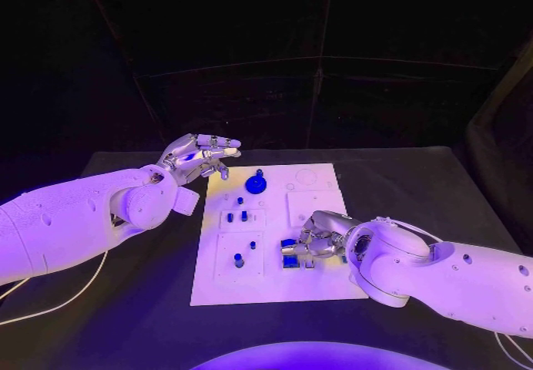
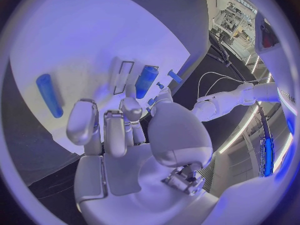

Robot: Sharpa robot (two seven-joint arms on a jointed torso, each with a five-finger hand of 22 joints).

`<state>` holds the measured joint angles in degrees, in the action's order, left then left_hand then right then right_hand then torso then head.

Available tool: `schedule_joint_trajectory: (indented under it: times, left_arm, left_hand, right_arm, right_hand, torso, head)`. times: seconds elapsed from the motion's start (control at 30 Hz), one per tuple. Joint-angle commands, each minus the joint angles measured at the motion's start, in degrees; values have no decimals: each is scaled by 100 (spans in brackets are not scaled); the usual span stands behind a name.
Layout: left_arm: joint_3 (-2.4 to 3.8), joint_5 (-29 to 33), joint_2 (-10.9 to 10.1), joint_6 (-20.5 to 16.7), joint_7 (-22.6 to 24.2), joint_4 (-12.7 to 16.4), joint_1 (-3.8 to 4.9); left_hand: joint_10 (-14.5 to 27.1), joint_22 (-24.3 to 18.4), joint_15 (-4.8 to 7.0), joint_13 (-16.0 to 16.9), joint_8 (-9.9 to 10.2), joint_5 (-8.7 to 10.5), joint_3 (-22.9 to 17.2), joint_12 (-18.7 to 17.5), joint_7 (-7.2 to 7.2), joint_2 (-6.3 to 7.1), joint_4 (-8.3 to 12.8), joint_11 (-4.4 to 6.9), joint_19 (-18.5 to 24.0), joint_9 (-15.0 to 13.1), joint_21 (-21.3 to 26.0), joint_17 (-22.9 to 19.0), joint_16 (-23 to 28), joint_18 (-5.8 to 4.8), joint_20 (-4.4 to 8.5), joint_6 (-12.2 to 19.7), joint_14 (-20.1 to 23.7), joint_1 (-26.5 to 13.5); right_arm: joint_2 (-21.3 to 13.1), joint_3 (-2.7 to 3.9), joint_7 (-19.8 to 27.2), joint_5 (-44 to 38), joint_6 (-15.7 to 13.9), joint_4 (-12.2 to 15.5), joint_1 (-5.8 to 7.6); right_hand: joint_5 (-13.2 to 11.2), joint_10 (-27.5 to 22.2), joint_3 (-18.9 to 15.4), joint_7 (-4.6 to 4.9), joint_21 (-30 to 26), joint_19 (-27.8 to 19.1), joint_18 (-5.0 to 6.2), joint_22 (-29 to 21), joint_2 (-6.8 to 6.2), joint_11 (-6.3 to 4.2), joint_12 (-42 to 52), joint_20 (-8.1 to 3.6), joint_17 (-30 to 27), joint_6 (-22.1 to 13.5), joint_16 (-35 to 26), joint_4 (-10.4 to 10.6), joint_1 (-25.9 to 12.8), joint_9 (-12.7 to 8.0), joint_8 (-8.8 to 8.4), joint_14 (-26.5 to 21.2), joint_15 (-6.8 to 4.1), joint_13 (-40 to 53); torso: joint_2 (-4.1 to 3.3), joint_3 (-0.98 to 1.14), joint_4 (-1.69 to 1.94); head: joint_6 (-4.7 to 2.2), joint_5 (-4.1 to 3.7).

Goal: Assemble the parts on the task board

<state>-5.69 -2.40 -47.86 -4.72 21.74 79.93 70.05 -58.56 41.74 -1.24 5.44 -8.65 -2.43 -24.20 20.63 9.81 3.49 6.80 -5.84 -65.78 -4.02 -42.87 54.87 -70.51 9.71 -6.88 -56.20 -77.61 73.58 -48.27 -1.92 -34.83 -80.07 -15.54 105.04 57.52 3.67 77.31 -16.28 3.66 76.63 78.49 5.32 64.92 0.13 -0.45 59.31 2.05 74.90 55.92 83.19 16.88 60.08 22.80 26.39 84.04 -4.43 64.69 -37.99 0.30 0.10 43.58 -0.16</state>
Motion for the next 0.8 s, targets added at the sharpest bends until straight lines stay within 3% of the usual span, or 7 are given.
schedule_joint_trajectory:
  times: [0.03,0.13,0.27,0.47,0.53,0.63,0.8]
  left_arm:
    - [4,18,4,64,17,4,7]
    - [4,18,1,63,17,6,7]
    - [4,18,-4,62,15,6,7]
    - [3,18,-8,63,15,7,7]
    - [3,18,-10,63,15,8,7]
    - [3,18,-15,59,16,10,7]
    - [2,18,-20,53,16,8,7]
  left_hand:
    - [47,-6,7,-6,-10,-36,27,34,14,-15,7,-12,9,7,29,-6,33,79,-10,16,27,-41]
    - [47,-6,7,-6,-10,-36,27,34,14,-15,7,-12,9,7,29,-6,33,79,-10,16,27,-41]
    - [47,-6,7,-6,-10,-36,27,34,14,-15,7,-12,9,7,29,-6,33,79,-10,16,27,-41]
    - [47,-6,7,-6,-10,-36,27,34,14,-15,7,-12,9,7,29,-6,33,79,-10,16,27,-41]
    - [47,-6,7,-6,-10,-36,27,34,14,-15,7,-12,9,7,29,-6,33,79,-10,16,27,-41]
    - [47,-6,7,-6,-10,-36,27,34,14,-15,7,-12,9,7,29,-6,33,79,-10,16,27,-41]
    - [47,-6,7,-6,-10,-36,27,34,14,-15,7,-12,9,7,29,-6,33,79,-10,16,27,-41]
  right_arm:
    - [-1,2,-45,-154,-12,7,9]
    - [-20,2,-7,-182,-8,21,9]
    - [-50,2,121,-209,74,52,9]
    - [-108,2,266,-237,174,98,9]
    - [-159,2,308,-255,72,118,9]
    - [-355,2,512,-174,-273,214,9]
    - [-846,5,881,176,-657,451,16]
  right_hand:
    - [-67,-94,154,12,-56,-67,-15,-77,-137,1,-195,6,124,-61,-42,-4,-173,24,-24,327,20,-141]
    - [-52,-129,251,19,-74,-76,-11,-100,-181,7,-293,11,129,-79,-46,-9,-145,37,-33,327,24,-215]
    - [323,-113,487,19,-90,-73,-9,-109,-106,3,-315,13,139,-84,-51,-238,555,78,-30,331,24,-225]
    - [428,-81,556,11,-87,-52,-14,-84,-52,-8,-312,5,174,-69,-44,-503,1210,135,-9,340,15,-212]
    - [481,-77,549,15,-86,-48,-15,-81,-30,-7,-314,5,176,-75,-45,-509,1244,140,-14,341,16,-212]
    - [830,-77,490,71,-82,-37,-20,-69,38,34,-329,19,193,-245,-40,-438,1232,98,-149,345,43,-217]
    - [1030,-124,390,156,-100,-50,-17,-92,76,106,-427,68,182,-439,-53,-330,1206,-17,-384,341,102,-284]
  torso:
    - [1,0,-2]
    - [0,2,-1]
    - [2,5,-2]
    - [0,2,-1]
    - [4,2,-1]
    - [6,1,-7]
    - [12,-3,-13]
  head:
    - [2,-2]
    - [5,-1]
    - [9,1]
    - [12,3]
    - [8,-3]
    - [-5,-14]
    - [-20,-52]
